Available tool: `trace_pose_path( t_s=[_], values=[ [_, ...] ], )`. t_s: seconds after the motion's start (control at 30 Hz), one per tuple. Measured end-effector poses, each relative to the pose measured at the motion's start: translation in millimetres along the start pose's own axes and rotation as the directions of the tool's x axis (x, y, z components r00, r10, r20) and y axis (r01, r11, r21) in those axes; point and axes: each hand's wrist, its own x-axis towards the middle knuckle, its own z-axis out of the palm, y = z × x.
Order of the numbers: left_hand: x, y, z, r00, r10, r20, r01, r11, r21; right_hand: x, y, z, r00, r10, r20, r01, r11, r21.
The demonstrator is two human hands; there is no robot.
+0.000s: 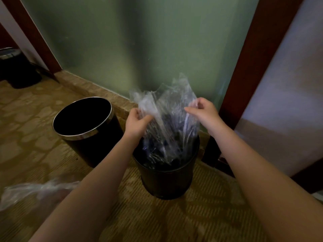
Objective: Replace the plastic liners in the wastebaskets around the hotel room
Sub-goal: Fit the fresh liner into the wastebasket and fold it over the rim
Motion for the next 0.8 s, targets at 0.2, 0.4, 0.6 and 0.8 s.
trace_pose_path(
  t_s=[0.2,0.4,0.6,0.8],
  values=[
    [-10,12,21,0.994,0.101,-0.043,-0.097,0.992,0.083,-5,-18,19,0.997,-0.028,0.077,0.024,0.999,0.044],
    [1,2,-15,0.969,0.148,-0.198,-0.078,0.942,0.326,-7,-2,0,0.996,-0.028,-0.085,0.013,0.983,-0.182],
    [0,3,-24,0.964,0.156,-0.217,-0.092,0.955,0.280,-14,-12,-12,0.992,-0.101,-0.073,0.068,0.931,-0.357],
    [-13,28,-8,0.963,0.261,-0.067,-0.242,0.948,0.207,-18,-70,5,0.848,-0.490,0.204,0.516,0.674,-0.528]
  ],
)
